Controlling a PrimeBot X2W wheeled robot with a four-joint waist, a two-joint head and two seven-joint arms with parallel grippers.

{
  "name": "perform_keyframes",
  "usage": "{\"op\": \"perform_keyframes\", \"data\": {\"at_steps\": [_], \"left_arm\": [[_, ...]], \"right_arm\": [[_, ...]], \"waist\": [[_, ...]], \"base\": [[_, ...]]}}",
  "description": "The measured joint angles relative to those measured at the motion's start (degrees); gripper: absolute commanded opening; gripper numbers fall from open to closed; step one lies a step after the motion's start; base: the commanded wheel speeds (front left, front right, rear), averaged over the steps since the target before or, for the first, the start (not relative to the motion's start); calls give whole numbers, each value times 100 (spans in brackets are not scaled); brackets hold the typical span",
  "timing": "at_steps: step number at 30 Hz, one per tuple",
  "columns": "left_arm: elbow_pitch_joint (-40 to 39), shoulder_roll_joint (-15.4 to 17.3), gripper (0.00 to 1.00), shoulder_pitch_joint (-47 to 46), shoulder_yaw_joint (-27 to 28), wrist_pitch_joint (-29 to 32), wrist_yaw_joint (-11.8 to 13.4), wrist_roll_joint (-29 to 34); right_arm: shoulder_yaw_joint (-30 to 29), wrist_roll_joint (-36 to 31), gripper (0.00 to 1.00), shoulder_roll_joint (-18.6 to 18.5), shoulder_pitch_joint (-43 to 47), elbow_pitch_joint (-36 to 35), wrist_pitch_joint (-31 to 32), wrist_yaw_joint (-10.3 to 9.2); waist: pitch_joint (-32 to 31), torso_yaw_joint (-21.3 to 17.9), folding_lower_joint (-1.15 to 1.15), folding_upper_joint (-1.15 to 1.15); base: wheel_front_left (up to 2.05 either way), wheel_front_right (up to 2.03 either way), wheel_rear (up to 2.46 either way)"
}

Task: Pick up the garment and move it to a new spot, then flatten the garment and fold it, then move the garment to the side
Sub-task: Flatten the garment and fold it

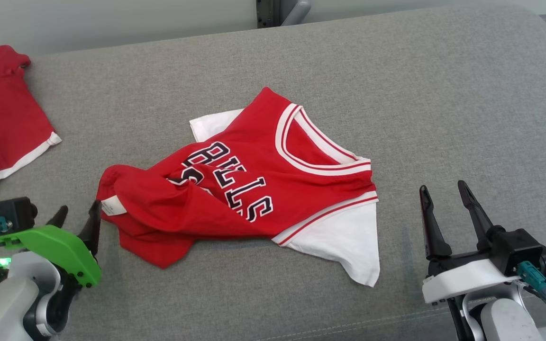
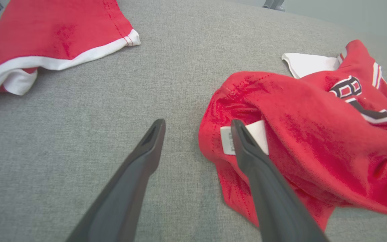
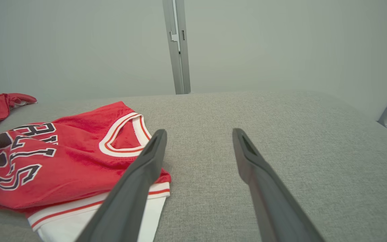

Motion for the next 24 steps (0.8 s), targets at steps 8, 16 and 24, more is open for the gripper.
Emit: {"op": "perform_keyframes", "data": {"at_steps": [8, 16, 24], "left_arm": [[-7, -336, 100, 359, 115, -147, -657, -538], [610, -382, 100, 99, 45, -321, -1389, -331], [1080, -355, 100, -81, -30, -370, -1701, -326]], "right_arm": [[103, -13, 100, 1, -9, 9, 0, 0], [152, -70, 100, 1, -60, 4, 0, 0], [147, -112, 100, 1, -63, 10, 0, 0]], "waist": [[98, 60, 0, 0], [225, -78, 0, 0], [277, -253, 0, 0]], "base": [[0, 0, 0], [0, 0, 0], [0, 0, 0]]}}
